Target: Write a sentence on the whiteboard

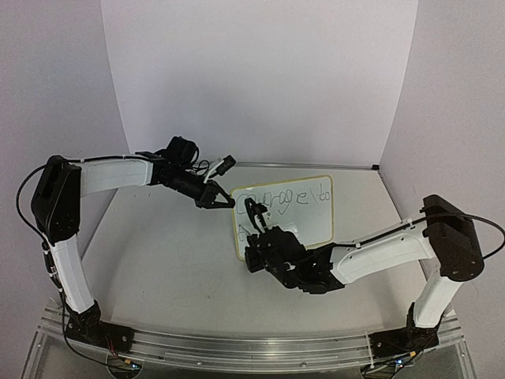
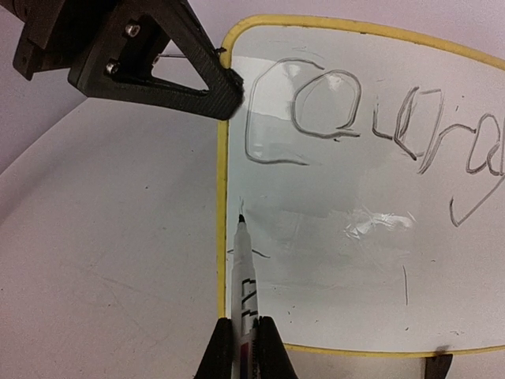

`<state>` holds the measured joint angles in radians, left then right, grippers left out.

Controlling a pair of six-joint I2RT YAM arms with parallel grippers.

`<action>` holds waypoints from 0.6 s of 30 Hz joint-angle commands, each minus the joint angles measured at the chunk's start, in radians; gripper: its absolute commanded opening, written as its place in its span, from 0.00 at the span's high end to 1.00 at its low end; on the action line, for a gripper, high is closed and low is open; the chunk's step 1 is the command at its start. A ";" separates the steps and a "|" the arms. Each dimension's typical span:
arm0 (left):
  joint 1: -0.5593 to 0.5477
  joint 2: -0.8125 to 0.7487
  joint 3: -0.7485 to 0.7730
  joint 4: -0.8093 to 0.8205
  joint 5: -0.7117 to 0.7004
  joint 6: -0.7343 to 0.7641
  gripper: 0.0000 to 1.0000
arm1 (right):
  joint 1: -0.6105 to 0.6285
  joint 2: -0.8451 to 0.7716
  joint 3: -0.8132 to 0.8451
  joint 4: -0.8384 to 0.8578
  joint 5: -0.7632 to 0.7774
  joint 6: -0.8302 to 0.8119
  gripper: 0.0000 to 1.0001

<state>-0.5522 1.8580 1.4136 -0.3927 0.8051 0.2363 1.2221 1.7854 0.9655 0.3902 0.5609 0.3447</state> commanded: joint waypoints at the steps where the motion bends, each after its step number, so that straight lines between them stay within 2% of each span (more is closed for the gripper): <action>1: 0.000 -0.022 -0.001 0.004 -0.116 0.074 1.00 | -0.009 0.028 0.041 -0.034 0.038 0.004 1.00; 18: -0.001 -0.028 -0.001 0.002 -0.117 0.074 1.00 | -0.018 0.034 0.029 -0.120 0.064 0.088 1.00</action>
<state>-0.5518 1.8580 1.4136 -0.3927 0.8043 0.2361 1.2095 1.8011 0.9764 0.3121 0.5934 0.3933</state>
